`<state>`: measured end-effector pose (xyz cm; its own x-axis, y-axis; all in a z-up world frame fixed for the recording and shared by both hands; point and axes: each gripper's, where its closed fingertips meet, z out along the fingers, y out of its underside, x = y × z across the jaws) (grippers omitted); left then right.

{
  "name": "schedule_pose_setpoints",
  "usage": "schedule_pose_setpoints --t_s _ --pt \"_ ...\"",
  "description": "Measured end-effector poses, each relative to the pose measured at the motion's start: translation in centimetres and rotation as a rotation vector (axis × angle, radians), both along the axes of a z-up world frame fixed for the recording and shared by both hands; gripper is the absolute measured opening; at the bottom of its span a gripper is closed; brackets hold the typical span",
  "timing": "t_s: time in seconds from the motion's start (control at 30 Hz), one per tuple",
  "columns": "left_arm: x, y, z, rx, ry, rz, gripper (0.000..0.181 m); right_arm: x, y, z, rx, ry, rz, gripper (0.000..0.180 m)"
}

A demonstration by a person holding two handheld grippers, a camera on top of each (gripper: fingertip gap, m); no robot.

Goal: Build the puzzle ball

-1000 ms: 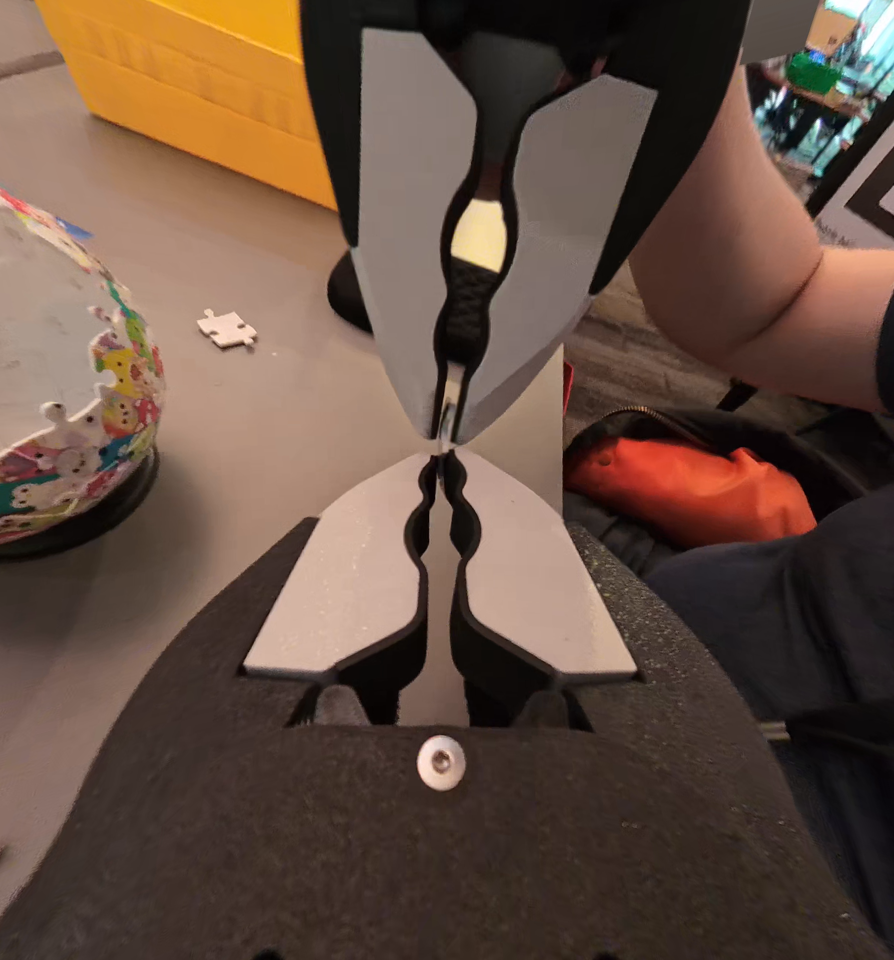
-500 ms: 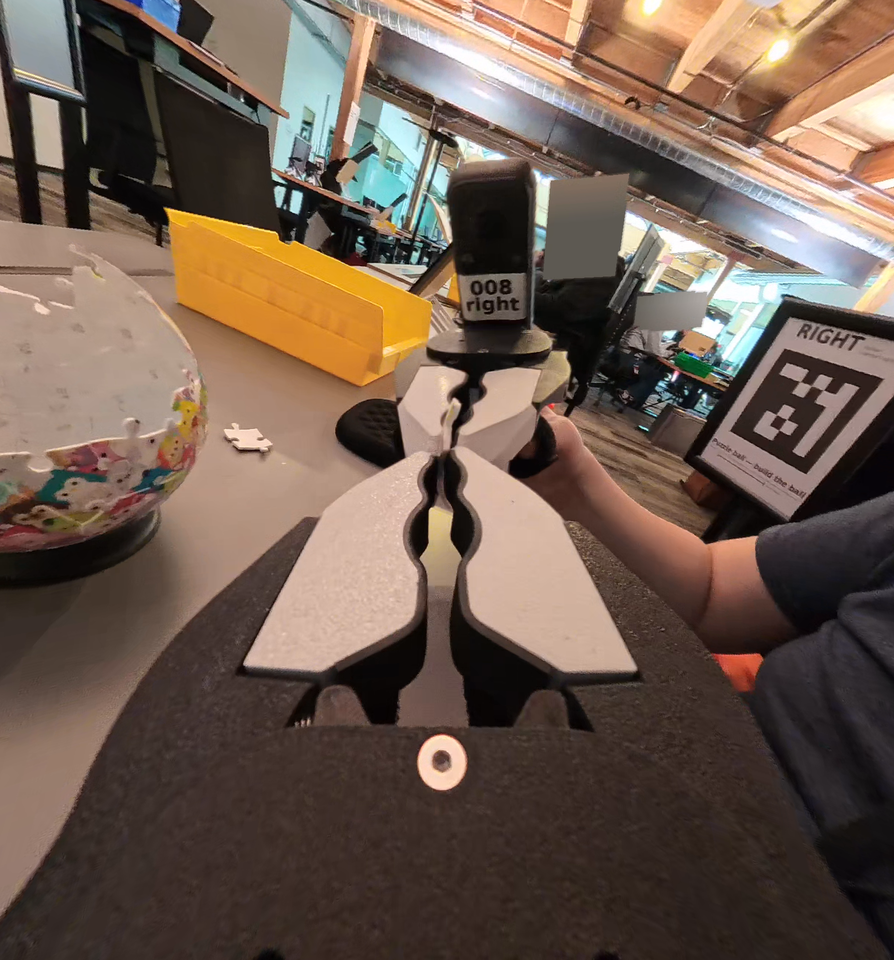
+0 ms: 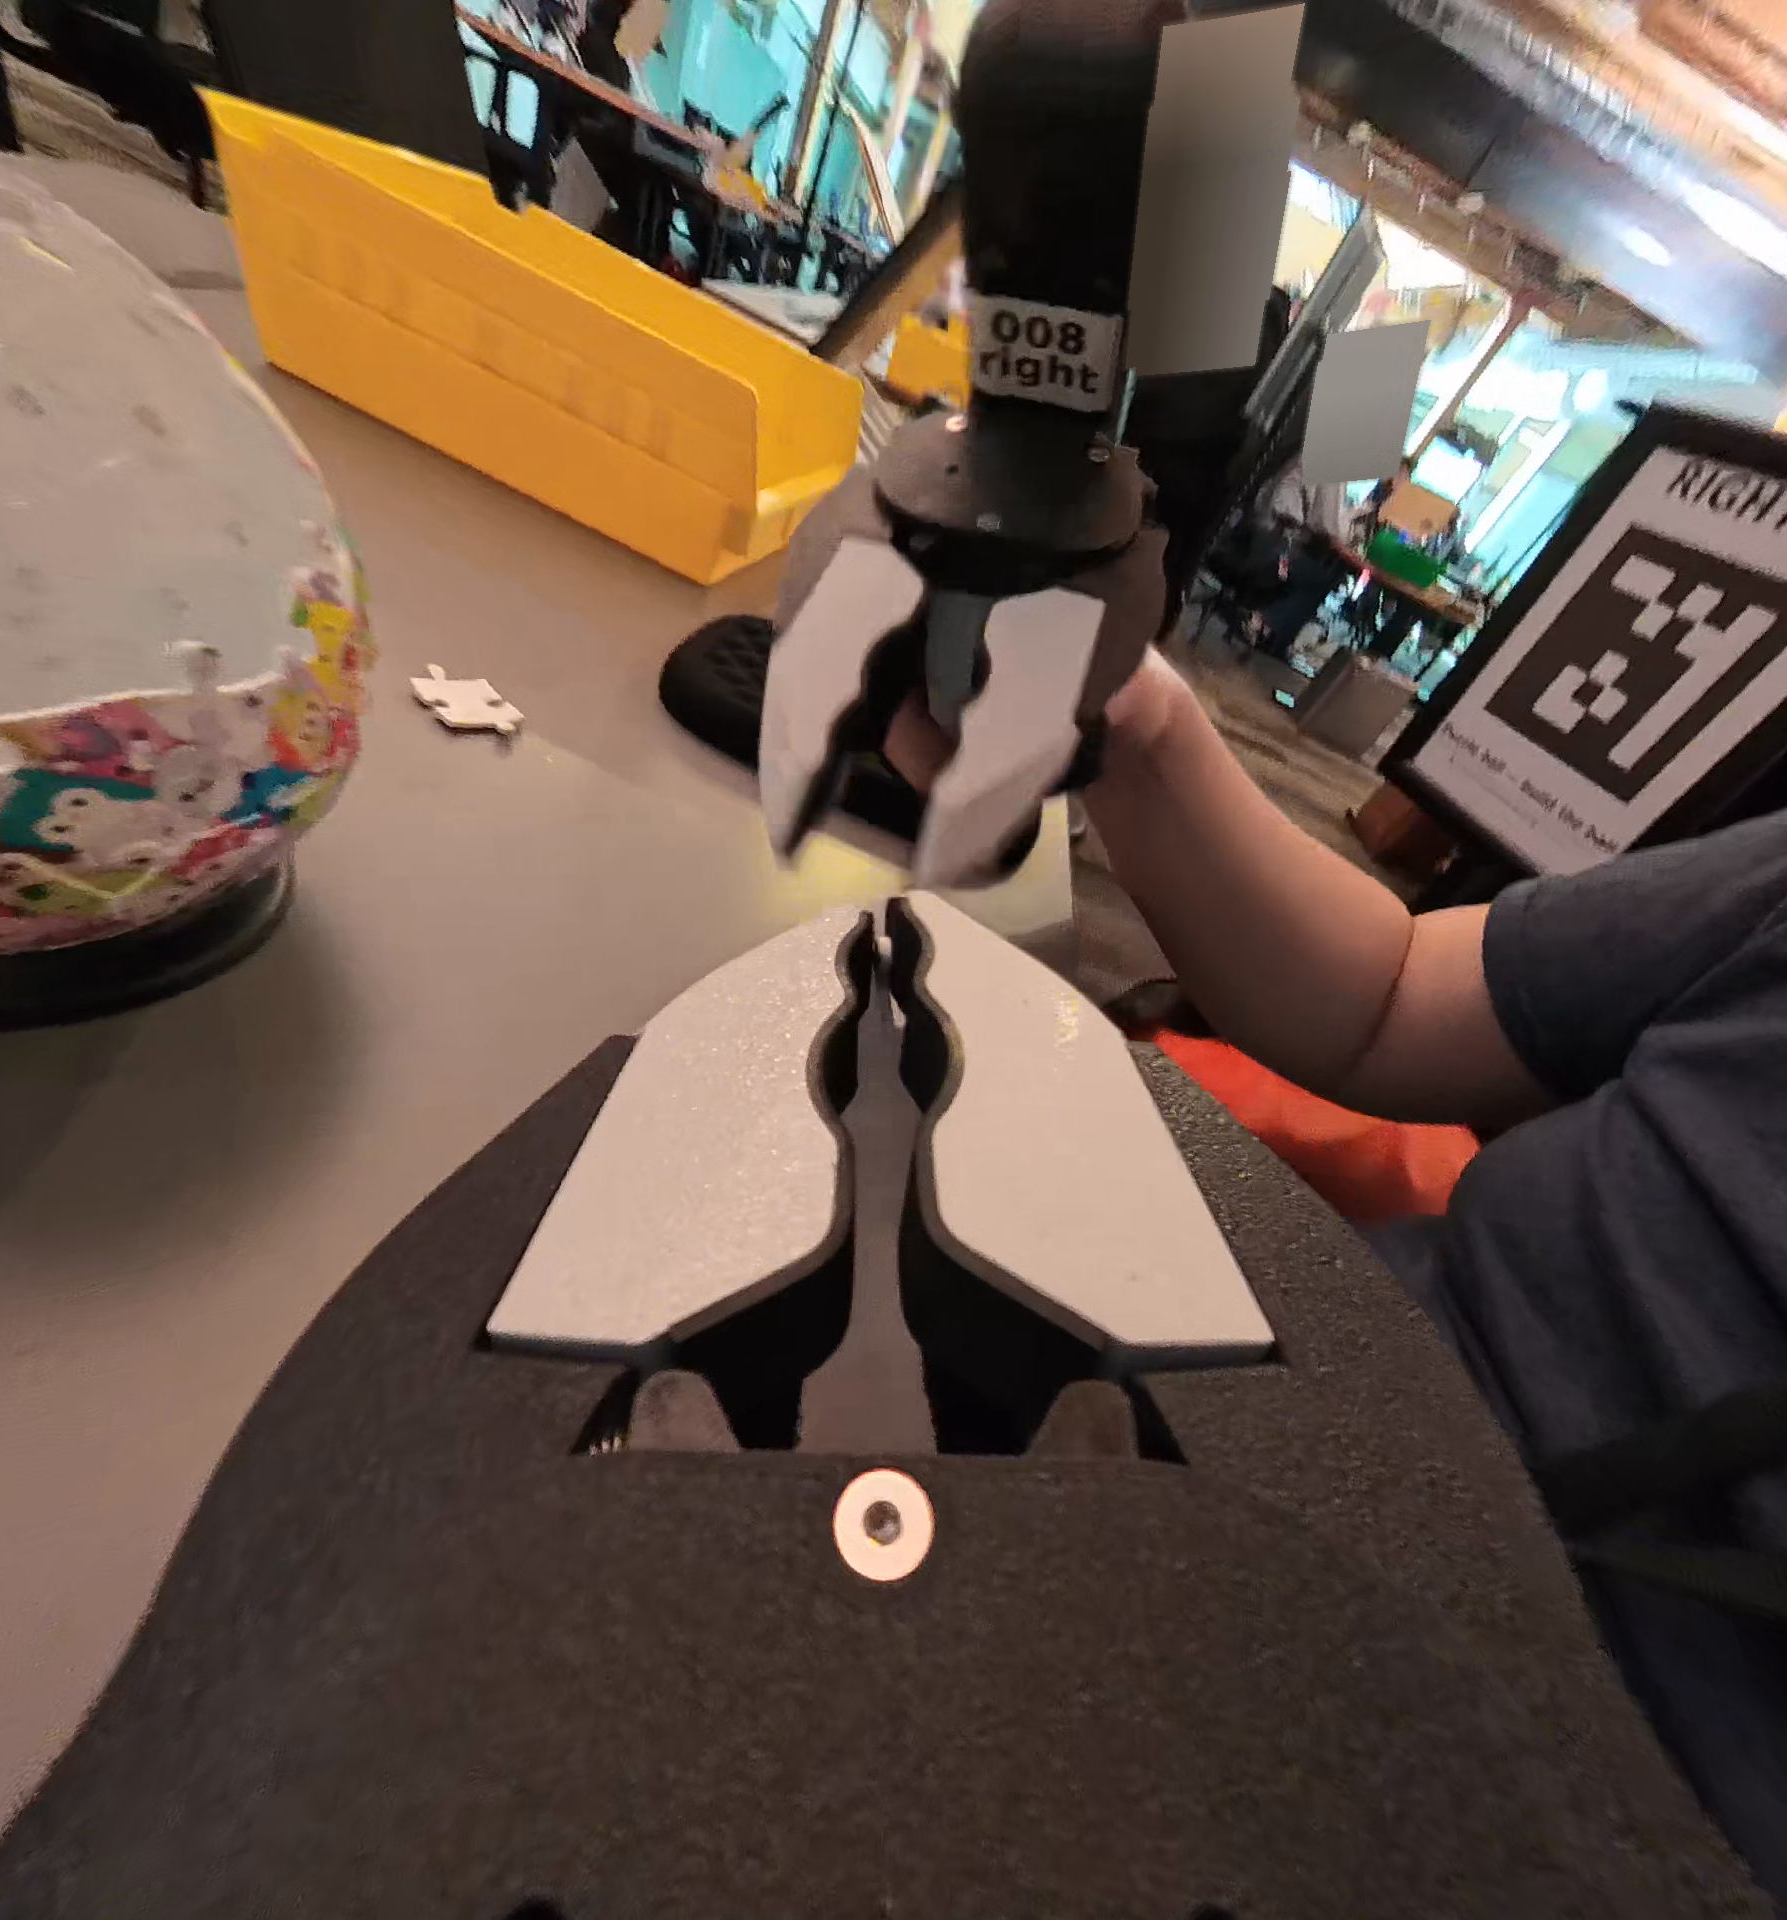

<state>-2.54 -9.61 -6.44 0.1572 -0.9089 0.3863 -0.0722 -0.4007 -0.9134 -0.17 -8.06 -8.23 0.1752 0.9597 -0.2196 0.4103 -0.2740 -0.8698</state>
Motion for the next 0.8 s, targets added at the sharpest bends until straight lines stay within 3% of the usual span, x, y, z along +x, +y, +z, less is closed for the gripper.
schedule_pose_setpoints --t_s 0.1,0.2,0.3,0.43,0.53,0.57,0.63,0.8 --pt "-1.3 1.1 0.3 -0.008 -0.003 0.064 0.002 7.0 8.3 0.9 0.227 -0.115 -0.310 0.027" --pt "-1.9 1.7 0.4 -0.009 0.002 0.095 0.002 11.3 13.3 -2.1 0.125 -0.267 -0.384 0.033" --pt "-2.2 2.2 0.5 0.005 0.017 0.122 0.002 10.9 14.2 -4.3 -0.090 -0.278 -0.343 0.038" --pt "-2.9 3.0 1.1 0.004 -0.011 0.161 0.002 10.9 14.8 -6.2 -0.062 -0.423 -0.369 0.051" --pt "-3.6 3.6 1.5 -0.001 -0.034 0.190 0.002 11.0 14.3 -7.4 -0.039 -0.538 -0.388 0.051" --pt "-3.8 3.8 1.6 -0.004 -0.038 0.197 0.002 10.8 14.3 -7.5 -0.015 -0.559 -0.393 0.050" --pt "-4.2 4.1 1.8 -0.017 -0.058 0.210 0.002 10.0 13.6 -7.5 -0.005 -0.577 -0.359 0.029" --pt "-5.0 4.3 2.5 -0.100 -0.165 0.209 0.002 9.1 12.2 -7.5 0.023 -0.583 -0.328 0.028"
